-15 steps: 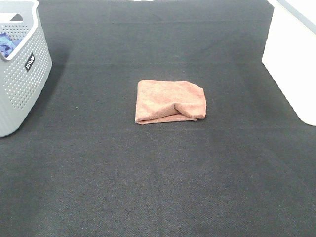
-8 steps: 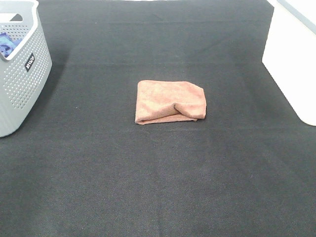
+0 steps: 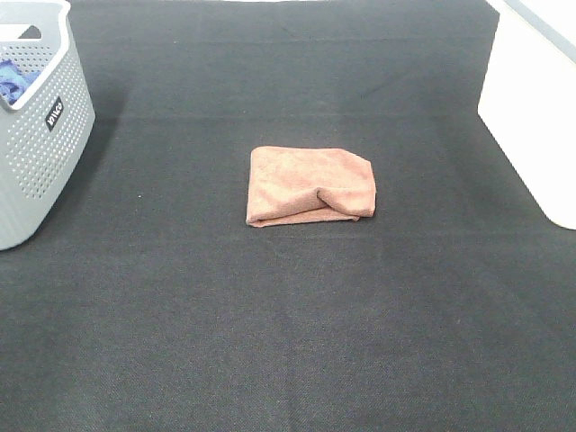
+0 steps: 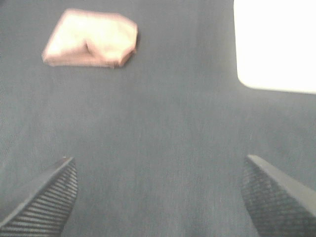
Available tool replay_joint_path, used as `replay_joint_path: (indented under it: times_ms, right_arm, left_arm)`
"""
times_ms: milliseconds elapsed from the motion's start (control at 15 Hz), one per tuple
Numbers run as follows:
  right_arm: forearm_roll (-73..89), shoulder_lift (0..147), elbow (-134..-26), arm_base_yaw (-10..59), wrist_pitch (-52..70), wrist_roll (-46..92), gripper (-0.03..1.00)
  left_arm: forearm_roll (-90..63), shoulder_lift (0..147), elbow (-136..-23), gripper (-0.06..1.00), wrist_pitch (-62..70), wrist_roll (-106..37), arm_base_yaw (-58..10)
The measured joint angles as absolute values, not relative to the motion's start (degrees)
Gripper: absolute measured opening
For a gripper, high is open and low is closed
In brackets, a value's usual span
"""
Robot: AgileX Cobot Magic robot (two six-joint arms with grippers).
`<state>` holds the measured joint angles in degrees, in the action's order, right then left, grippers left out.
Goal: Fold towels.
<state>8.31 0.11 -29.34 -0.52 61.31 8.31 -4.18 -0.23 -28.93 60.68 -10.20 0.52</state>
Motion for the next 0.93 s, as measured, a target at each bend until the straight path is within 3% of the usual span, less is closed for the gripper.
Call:
replay_joint_path:
  times_ms: [933]
  right_arm:
    - [8.4, -0.4, -29.3, -0.5, 61.3, 8.3, 0.85]
  left_arm:
    - [-4.2, -0.2, -28.9, 0.69, 60.7, -10.2, 0.5]
